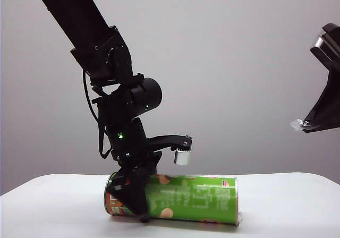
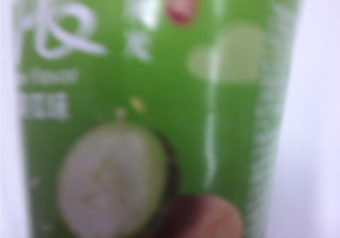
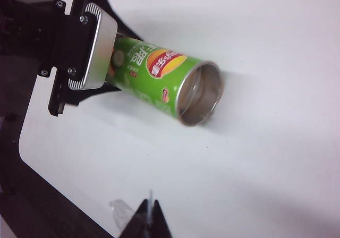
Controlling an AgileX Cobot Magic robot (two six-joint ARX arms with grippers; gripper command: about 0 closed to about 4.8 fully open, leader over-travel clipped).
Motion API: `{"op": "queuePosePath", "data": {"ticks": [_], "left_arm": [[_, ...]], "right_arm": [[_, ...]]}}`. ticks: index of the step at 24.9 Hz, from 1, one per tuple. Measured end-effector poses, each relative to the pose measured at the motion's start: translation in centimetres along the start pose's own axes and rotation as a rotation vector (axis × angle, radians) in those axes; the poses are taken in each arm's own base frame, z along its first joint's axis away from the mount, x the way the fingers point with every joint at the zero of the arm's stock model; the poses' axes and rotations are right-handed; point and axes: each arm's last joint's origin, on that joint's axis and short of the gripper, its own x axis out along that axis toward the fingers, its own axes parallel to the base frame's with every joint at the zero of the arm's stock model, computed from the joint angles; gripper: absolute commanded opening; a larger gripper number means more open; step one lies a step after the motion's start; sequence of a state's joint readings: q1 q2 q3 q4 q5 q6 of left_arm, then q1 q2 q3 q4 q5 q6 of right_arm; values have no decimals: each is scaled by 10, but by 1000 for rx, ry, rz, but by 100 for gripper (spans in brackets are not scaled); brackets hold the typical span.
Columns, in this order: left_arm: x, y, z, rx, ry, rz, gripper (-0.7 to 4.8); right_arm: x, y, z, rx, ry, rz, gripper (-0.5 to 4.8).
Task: Pick up the green tub of chips from the desk, pull out the transparent container with the chips inside partially, and then place the chips back on the desk.
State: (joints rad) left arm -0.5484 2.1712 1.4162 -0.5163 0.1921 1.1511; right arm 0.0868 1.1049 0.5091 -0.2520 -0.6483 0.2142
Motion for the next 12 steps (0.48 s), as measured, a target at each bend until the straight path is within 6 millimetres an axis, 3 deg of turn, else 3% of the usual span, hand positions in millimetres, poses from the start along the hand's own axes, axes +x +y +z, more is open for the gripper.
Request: {"op": "queuePosePath", "data": {"ticks": [10, 12], "left_arm": [[-1, 3, 2, -91, -14, 33, 299], [-10, 3, 4, -99, -20, 43, 299]], "right_arm": [[1, -1, 3, -16, -24, -11, 0], [-1, -2, 7, -31, -66, -33, 5]]}}
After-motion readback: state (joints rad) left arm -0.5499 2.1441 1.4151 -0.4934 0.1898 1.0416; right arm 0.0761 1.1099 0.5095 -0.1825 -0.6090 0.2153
